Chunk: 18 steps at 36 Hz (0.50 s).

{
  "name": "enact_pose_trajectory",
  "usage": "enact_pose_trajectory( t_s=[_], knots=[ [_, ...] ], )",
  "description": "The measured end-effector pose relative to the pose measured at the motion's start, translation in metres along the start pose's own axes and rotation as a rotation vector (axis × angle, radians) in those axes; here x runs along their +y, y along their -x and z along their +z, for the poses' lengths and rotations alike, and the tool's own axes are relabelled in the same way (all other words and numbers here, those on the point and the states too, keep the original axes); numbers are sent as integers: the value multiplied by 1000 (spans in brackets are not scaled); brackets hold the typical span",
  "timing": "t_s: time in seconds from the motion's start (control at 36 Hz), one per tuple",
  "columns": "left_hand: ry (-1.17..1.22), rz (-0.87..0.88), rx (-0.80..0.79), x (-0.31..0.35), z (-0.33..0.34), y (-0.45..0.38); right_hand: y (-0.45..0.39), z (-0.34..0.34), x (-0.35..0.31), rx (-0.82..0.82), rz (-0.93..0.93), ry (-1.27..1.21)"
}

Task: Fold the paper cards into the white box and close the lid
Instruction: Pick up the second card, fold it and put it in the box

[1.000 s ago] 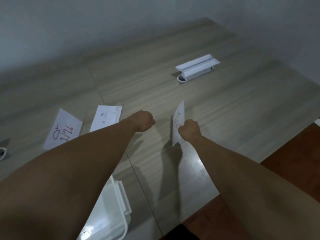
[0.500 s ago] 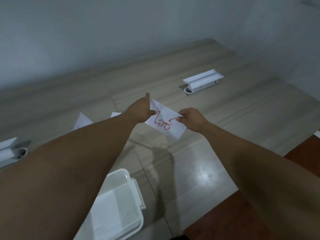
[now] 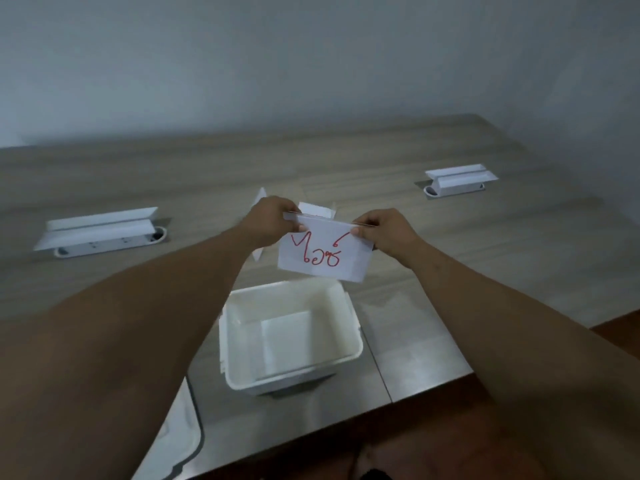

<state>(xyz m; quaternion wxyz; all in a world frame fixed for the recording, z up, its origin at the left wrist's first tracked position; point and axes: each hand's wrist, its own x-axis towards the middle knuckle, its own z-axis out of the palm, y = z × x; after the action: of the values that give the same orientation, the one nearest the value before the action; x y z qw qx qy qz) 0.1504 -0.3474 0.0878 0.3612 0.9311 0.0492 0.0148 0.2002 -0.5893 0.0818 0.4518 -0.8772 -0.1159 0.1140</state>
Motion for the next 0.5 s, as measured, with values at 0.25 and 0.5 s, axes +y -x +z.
enact_pose_trajectory(
  t_s=[0.25,0.5],
  knots=[
    [144,-196,77,-43,-4,89,48,57,-2,-26,-49,-98],
    [117,-267,27,-37,24,150,87,65,19,-123,-108,9]
  ],
)
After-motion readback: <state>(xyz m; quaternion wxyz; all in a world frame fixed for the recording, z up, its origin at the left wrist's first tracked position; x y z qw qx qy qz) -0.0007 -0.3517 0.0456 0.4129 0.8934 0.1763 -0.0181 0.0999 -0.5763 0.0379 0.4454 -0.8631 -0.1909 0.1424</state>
